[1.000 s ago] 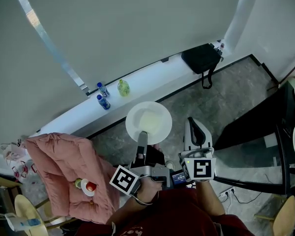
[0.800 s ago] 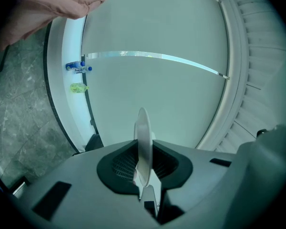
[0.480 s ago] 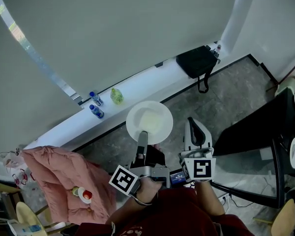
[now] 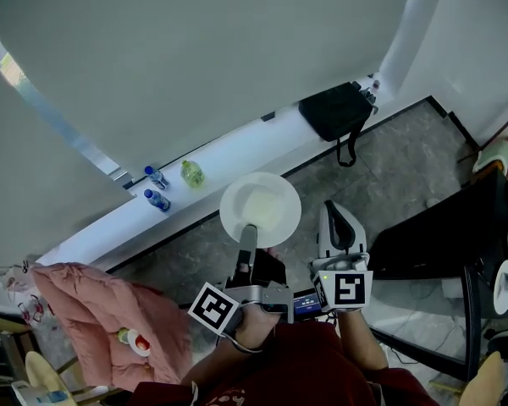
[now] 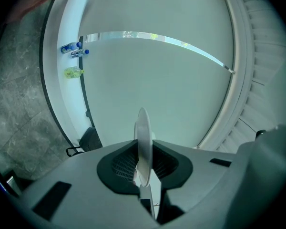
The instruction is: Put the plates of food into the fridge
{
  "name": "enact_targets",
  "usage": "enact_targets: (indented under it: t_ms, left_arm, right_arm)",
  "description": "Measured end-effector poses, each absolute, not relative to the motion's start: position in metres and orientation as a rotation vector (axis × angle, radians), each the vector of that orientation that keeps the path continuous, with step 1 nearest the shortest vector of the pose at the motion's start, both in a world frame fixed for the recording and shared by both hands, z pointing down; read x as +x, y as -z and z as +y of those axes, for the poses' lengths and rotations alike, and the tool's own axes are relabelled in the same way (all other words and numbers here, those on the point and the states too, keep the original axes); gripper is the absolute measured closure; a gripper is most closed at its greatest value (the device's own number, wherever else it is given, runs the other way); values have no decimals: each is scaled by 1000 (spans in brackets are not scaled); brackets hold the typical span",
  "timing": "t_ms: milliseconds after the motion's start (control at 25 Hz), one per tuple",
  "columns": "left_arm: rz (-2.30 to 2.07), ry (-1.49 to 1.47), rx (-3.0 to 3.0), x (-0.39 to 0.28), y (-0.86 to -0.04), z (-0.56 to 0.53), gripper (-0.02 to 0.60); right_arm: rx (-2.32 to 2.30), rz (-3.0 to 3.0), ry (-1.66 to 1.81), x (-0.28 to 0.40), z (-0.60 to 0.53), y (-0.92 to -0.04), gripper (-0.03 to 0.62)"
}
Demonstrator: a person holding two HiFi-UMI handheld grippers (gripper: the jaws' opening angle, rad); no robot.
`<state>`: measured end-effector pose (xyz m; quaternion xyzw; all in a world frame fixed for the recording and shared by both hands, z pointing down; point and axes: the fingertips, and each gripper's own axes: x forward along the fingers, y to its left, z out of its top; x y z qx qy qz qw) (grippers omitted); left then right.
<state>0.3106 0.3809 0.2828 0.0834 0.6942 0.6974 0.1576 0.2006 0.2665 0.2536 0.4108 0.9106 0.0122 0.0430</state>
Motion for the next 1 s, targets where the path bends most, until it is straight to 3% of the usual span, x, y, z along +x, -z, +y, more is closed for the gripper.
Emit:
enact_targets:
  t_ms: [1000]
  left_arm:
    - [2007, -2137, 110, 150, -298, 495, 518]
  right_arm:
    - [1071, 2885, -150, 61, 370, -268, 582]
